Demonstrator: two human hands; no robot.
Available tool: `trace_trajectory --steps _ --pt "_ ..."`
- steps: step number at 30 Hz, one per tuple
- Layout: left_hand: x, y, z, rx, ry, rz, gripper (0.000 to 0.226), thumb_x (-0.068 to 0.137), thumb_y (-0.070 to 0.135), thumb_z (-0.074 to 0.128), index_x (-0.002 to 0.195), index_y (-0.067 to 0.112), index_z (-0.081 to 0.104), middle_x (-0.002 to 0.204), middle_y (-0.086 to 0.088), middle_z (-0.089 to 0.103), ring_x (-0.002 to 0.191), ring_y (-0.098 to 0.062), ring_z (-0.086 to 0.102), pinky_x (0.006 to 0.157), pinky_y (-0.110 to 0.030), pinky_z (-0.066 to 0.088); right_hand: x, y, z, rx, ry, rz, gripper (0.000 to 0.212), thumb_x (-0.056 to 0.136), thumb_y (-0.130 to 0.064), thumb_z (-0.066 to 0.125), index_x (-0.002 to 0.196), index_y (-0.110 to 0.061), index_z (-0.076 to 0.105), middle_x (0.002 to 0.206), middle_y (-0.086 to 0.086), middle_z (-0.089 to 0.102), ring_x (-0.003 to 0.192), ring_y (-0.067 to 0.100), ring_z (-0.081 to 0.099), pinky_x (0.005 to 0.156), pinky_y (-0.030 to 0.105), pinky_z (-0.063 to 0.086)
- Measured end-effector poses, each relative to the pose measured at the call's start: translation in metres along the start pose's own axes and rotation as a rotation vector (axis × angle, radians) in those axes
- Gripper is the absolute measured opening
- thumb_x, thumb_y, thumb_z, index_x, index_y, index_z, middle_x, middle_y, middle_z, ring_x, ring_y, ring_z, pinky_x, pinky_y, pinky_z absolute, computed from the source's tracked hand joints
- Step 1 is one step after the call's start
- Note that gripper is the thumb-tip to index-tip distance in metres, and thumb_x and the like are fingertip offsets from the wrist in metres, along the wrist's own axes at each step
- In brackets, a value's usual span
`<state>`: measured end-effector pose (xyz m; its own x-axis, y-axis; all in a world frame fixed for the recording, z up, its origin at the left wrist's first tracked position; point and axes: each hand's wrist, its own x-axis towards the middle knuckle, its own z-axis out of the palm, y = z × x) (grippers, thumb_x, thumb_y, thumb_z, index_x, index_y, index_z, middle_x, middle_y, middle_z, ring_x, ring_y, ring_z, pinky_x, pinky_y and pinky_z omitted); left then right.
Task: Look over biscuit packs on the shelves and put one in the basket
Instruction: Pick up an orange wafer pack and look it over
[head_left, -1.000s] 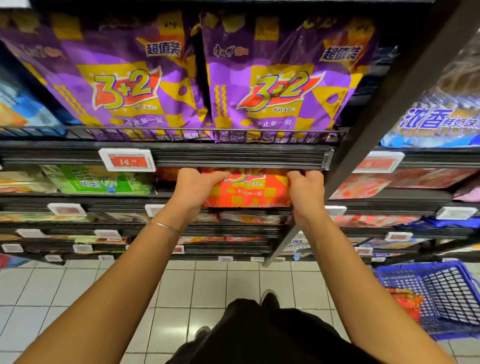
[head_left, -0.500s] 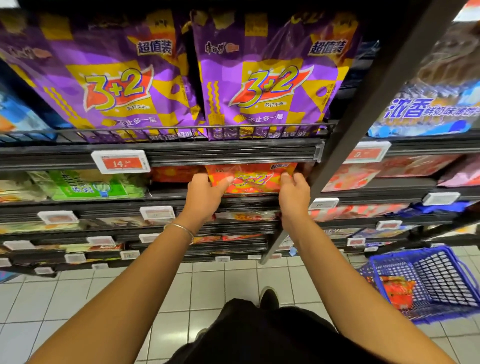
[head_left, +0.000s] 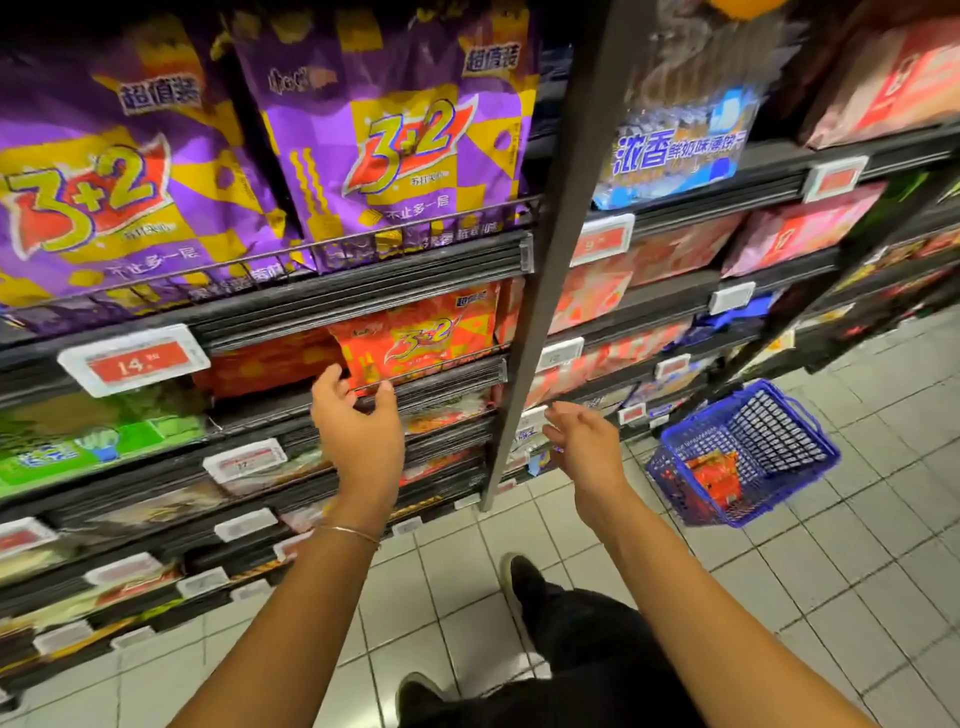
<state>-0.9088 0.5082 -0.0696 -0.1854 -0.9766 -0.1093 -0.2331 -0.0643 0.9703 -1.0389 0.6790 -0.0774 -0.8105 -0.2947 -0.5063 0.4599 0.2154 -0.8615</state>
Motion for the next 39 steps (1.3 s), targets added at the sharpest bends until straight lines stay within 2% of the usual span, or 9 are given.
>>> trace_trajectory --steps 6,11,15,18,20,26,29,35,39 --pt "-0.052 0.010 0.049 -0.108 -0.130 -0.040 0.029 0.099 0.008 0.069 0.126 0.016 0.060 0.118 -0.002 0.068 0.103 -0.006 0.067 0.078 -0.012 0.054 0.043 -0.041 -0.050 0.044 0.012 -0.046 0.013 0.101 -0.011 0.058 0.095 -0.021 0.066 0.089 -0.003 0.075 0.077 0.006 0.069 0.069 0.027 0.046" --pt "-0.088 0.029 0.122 -0.133 -0.244 -0.029 0.019 0.099 0.006 0.067 0.112 0.020 0.067 0.113 -0.004 0.075 0.102 -0.011 0.072 0.084 -0.026 0.059 0.101 -0.093 -0.082 -0.020 -0.066 -0.226 0.021 0.103 -0.016 0.062 0.123 -0.012 0.063 0.115 0.005 0.066 0.100 0.017 0.063 0.084 0.030 0.049" --pt "-0.106 0.051 0.184 -0.143 -0.237 -0.015 0.027 0.100 0.005 0.065 0.123 0.019 0.062 0.130 -0.006 0.067 0.102 0.005 0.068 0.074 -0.010 0.054 0.141 -0.125 -0.100 -0.105 -0.145 -0.298 0.037 0.102 -0.014 0.061 0.139 -0.010 0.057 0.128 0.005 0.062 0.109 0.016 0.058 0.091 0.031 0.044" --pt "-0.108 0.070 0.213 -0.086 -0.276 0.017 0.060 0.105 0.025 0.063 0.158 0.014 0.037 0.160 -0.007 0.044 0.139 -0.008 0.051 0.109 -0.025 0.048 0.165 -0.138 -0.106 -0.161 -0.240 -0.321 0.046 0.104 -0.008 0.059 0.148 -0.006 0.048 0.145 0.010 0.055 0.129 0.019 0.053 0.100 0.023 0.039" --pt "-0.107 0.083 0.222 -0.024 -0.270 -0.019 0.081 0.105 0.045 0.055 0.167 0.017 0.012 0.174 -0.005 0.019 0.158 -0.020 0.023 0.128 -0.043 0.025 0.170 -0.145 -0.107 -0.201 -0.301 -0.333 0.051 0.105 -0.012 0.058 0.153 -0.006 0.042 0.153 0.010 0.050 0.139 0.020 0.048 0.099 0.017 0.036" --pt "-0.088 0.117 0.246 -0.142 -0.164 -0.200 0.097 0.101 0.072 0.036 0.166 0.018 -0.012 0.176 0.000 -0.002 0.161 -0.023 0.008 0.130 -0.049 0.014 0.186 -0.151 -0.102 -0.254 -0.429 -0.343 0.046 0.107 -0.023 0.056 0.149 -0.009 0.045 0.155 0.013 0.050 0.143 0.025 0.047 0.112 0.033 0.038" --pt "-0.078 0.124 0.256 -0.174 -0.122 -0.267 0.101 0.099 0.077 0.033 0.165 0.018 -0.015 0.176 0.000 -0.006 0.162 -0.023 0.006 0.130 -0.053 0.011 0.192 -0.153 -0.102 -0.251 -0.422 -0.354 0.027 0.106 -0.025 0.058 0.130 -0.014 0.054 0.138 0.010 0.061 0.129 0.028 0.057 0.100 0.034 0.043" --pt "-0.070 0.121 0.264 -0.231 -0.142 -0.255 0.088 0.099 0.077 0.033 0.167 0.024 0.015 0.172 0.001 0.024 0.156 -0.022 0.030 0.128 -0.051 0.024 0.196 -0.149 -0.110 -0.240 -0.413 -0.354 0.023 0.097 -0.013 0.064 0.116 -0.020 0.054 0.119 -0.001 0.061 0.103 0.016 0.059 0.077 0.025 0.044" --pt "-0.075 0.119 0.266 -0.217 -0.147 -0.228 0.108 0.079 0.090 0.033 0.167 0.030 0.013 0.173 0.004 0.018 0.158 -0.019 0.023 0.129 -0.055 0.019 0.191 -0.139 -0.110 -0.288 -0.409 -0.441 0.060 0.094 -0.011 0.072 0.149 -0.013 0.047 0.139 0.000 0.051 0.126 0.013 0.053 0.104 0.030 0.047"
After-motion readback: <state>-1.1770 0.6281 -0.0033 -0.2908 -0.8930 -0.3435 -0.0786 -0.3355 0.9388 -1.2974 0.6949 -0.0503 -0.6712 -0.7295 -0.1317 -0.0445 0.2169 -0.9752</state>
